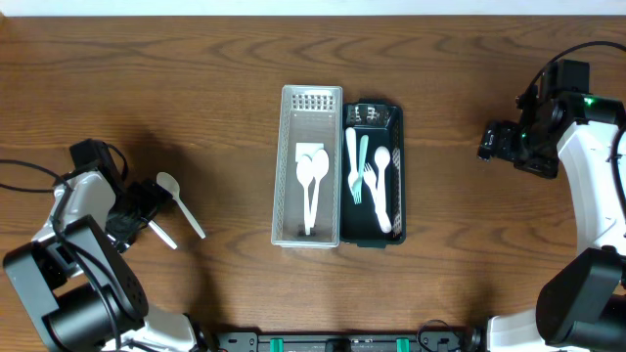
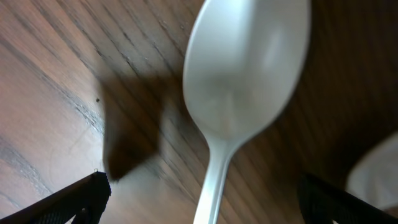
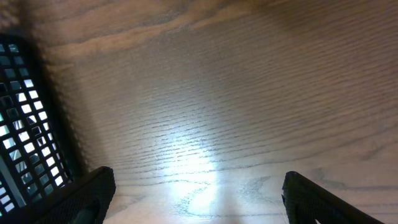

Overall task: Pack container
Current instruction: 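Return the left gripper to the spoons and grasp a third spoon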

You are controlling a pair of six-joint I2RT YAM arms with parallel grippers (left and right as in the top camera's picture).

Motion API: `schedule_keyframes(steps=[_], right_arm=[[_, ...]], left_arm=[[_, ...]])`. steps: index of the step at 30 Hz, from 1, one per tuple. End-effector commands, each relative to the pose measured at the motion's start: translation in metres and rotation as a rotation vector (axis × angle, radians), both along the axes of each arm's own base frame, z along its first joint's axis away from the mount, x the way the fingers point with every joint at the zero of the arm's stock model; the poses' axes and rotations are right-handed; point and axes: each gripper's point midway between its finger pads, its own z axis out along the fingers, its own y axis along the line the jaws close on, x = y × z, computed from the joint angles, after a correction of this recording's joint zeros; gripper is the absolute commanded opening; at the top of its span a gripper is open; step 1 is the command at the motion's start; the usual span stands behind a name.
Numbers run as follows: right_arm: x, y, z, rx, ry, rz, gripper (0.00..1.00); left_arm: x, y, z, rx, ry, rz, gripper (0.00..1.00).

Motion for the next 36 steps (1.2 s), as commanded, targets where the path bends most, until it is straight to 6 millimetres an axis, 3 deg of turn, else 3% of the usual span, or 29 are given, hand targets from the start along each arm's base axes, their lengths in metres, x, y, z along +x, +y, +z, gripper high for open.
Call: schedule_keyframes(steps=[1, 12, 25, 27, 36], right_arm=[[-0.001, 0.002, -0.003, 0.003, 0.01, 0.018, 0.89], [-0.015, 0.004, -0.005, 0.01, 0.064, 0.036, 0.92], [-0.038, 0.008, -0.007, 0.029, 0.159, 0.036, 0.94], [-0.039, 0.008, -0.007, 0.029, 0.162, 0.036, 0.94], [-0.039, 0.008, -0.007, 0.029, 0.163, 0.036, 0.94]], left_arm=[[-0.007, 0.01, -0.004, 0.047, 0.039, 0.014, 0.98], [-0.003, 0.013, -0.004, 0.062, 0.022, 0.015, 1.0], [-0.003, 0.017, -0.005, 0.086, 0.023, 0.02, 0.85], [-0.003, 0.017, -0.007, 0.088, 0.018, 0.02, 0.72], [-0.013, 0.012, -0.018, 0.079, 0.029, 0.038, 0.37]])
